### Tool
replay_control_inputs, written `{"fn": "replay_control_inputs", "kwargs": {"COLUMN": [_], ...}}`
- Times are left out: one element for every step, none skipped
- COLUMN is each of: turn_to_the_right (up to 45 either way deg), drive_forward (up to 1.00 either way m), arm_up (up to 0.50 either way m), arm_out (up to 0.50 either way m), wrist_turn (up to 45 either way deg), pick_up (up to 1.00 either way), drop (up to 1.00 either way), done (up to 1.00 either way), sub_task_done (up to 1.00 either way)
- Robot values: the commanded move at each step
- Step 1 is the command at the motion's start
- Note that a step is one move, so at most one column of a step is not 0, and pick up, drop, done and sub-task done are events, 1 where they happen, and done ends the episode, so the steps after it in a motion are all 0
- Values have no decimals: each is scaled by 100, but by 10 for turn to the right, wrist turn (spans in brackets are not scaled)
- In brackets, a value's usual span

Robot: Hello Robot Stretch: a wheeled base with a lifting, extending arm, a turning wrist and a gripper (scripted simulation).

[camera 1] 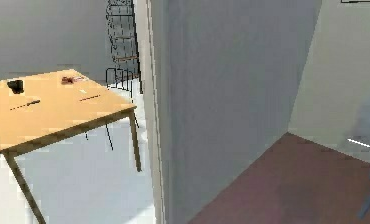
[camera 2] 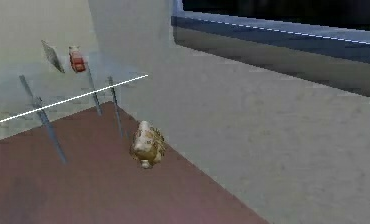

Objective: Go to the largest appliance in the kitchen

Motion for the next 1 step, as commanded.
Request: {"fn": "replay_control_inputs", "kwargs": {"turn_to_the_right": [450], "drive_forward": [0], "arm_up": [0], "arm_out": [0], "wrist_turn": [0], "pick_up": [0], "drop": [0], "done": [0], "sub_task_done": [0]}}
